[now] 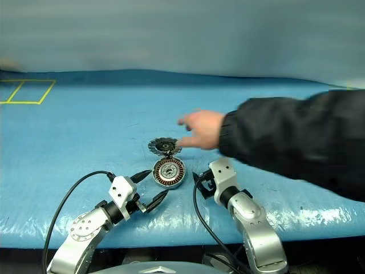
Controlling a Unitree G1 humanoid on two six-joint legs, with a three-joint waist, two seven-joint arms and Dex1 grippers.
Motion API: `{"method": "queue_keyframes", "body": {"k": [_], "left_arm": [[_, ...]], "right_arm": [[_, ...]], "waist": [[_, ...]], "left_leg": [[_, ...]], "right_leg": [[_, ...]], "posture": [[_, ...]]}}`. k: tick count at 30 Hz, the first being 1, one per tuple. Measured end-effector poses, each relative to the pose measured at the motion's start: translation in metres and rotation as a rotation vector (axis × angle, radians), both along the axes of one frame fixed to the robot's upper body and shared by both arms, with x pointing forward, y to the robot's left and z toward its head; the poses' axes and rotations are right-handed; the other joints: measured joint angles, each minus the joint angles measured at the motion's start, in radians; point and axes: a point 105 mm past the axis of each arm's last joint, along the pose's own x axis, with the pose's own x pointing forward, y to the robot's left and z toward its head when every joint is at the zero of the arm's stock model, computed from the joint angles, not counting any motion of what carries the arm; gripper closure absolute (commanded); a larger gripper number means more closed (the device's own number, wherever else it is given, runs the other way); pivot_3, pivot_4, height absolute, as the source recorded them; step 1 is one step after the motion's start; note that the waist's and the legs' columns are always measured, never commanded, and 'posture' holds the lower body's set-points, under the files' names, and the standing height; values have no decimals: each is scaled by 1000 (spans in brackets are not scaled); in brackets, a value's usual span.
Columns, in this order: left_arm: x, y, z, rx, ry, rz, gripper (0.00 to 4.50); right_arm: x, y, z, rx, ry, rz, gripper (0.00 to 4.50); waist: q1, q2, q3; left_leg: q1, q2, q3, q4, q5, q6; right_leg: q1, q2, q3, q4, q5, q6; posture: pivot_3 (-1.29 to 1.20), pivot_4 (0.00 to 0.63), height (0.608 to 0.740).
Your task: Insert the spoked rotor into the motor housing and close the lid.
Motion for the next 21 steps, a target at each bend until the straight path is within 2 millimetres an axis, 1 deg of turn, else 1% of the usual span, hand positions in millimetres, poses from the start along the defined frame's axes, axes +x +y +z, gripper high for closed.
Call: {"method": "queue_keyframes", "body": {"k": [6,13,18,21], "left_arm": [[1,0,0,-1,-2,5,0],[1,0,0,-3,-3,14,0],[2,0,0,-2,-4,19,0],[2,0,0,-3,-4,21,0]], "right_arm": [[0,0,0,-1,2,4,368],[-1,4,-1,0,7,27,368],[0,3,-3,-12,12,32,368],[3,5,1,-36,-3,58,368]], "waist": [[2,0,0],[2,0,0],[2,0,0],[1,0,0]], "left_leg": [[0,0,0,0,0,0],[0,0,0,0,0,0],[0,0,0,0,0,0],[0,0,0,1,0,0]], "right_leg": [[1,0,0,0,0,0],[1,0,0,0,0,0],[3,0,0,0,0,0],[4,0,0,1,0,0]], "posture": [[0,150,740],[0,150,740],[0,150,740],[0,150,740]]}}
